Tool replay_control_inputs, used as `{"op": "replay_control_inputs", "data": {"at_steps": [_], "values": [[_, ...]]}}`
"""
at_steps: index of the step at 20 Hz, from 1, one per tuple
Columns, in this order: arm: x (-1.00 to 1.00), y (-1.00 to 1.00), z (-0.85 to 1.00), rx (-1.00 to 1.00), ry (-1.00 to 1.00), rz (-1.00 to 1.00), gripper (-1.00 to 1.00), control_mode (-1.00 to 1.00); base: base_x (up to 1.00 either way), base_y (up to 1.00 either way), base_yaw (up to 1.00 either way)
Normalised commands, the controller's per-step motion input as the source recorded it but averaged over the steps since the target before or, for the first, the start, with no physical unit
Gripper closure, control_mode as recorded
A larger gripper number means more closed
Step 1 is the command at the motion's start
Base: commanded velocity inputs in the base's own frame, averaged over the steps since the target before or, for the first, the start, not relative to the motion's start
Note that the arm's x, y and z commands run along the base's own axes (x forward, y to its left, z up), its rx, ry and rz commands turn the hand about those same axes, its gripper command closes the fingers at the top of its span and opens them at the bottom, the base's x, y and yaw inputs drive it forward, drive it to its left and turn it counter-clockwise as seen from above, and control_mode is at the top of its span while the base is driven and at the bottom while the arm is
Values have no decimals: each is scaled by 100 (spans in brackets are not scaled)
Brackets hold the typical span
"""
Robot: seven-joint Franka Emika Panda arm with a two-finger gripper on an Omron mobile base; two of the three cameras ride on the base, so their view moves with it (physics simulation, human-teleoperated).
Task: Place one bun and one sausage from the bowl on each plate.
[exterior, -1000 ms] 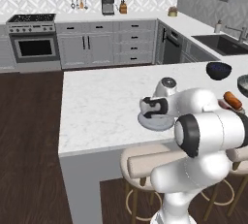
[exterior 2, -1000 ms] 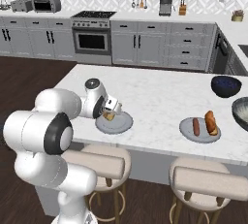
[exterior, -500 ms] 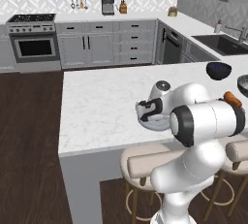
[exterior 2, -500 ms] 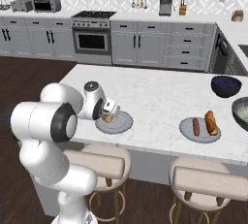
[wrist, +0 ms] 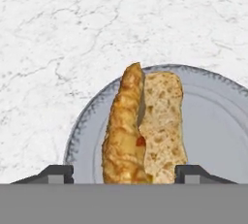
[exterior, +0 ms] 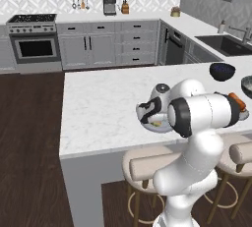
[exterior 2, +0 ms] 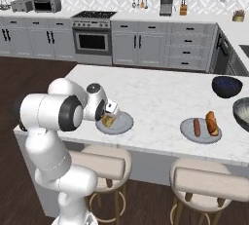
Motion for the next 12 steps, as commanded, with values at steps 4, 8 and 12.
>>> {"op": "replay_control_inputs", "data": {"at_steps": [4, 8, 12], "values": [[-3, -2, 1, 0, -2, 0, -100, -100, 0, 0, 0], [-33, -10, 66, 1, -2, 0, -100, -100, 0, 0, 0], [-83, -6, 89, 0, -3, 0, -100, -100, 0, 0, 0]]}}
